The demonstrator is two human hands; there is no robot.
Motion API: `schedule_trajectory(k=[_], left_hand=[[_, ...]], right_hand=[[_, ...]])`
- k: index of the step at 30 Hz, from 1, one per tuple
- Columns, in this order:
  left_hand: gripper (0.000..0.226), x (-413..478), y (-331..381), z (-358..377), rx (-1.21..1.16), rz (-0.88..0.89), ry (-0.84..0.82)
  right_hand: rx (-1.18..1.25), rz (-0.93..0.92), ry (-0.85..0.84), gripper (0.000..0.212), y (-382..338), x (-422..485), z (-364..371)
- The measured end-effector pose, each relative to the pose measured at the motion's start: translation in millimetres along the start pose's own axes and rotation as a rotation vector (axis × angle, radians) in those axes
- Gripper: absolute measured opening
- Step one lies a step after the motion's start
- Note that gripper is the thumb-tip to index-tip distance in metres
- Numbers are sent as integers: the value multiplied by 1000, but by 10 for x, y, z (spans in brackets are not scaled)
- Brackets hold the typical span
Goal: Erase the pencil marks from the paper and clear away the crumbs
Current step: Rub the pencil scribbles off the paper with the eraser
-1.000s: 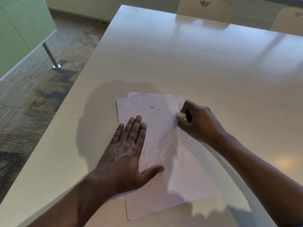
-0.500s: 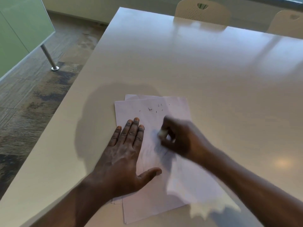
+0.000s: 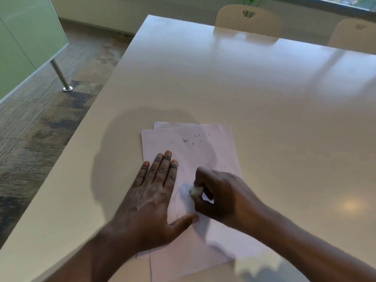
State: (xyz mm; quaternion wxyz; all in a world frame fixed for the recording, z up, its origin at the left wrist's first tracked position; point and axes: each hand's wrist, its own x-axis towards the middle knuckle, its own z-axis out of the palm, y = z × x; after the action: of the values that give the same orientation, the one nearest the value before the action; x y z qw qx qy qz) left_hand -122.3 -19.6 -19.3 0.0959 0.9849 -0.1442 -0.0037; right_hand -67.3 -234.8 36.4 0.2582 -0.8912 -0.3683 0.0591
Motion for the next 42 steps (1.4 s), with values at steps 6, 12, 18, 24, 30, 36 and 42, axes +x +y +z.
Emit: schedule_trajectory(k=[6, 12, 18, 24, 30, 36, 42], left_hand=[[117, 7, 13, -22, -10, -18, -17], [118, 4, 23, -33, -4, -30, -15], [118, 11, 23, -55, -15, -27, -38], [118, 14, 27, -53, -3, -26, -23], [117, 22, 37, -70, 3, -30, -51], [118, 20, 35, -83, -13, -42, -60], [118, 33, 21, -44, -24, -29, -35]], right_hand=[[-136, 277, 266, 20, 657, 318, -277], [-87, 129, 116, 16, 343, 217, -183], [-140, 295, 269, 16, 773, 471, -318], [-89, 180, 134, 15, 522, 411, -244], [-165, 310, 232, 17, 739, 521, -336], [-151, 142, 173, 14, 414, 285, -305], [-73, 149, 110, 18, 181, -112, -136]])
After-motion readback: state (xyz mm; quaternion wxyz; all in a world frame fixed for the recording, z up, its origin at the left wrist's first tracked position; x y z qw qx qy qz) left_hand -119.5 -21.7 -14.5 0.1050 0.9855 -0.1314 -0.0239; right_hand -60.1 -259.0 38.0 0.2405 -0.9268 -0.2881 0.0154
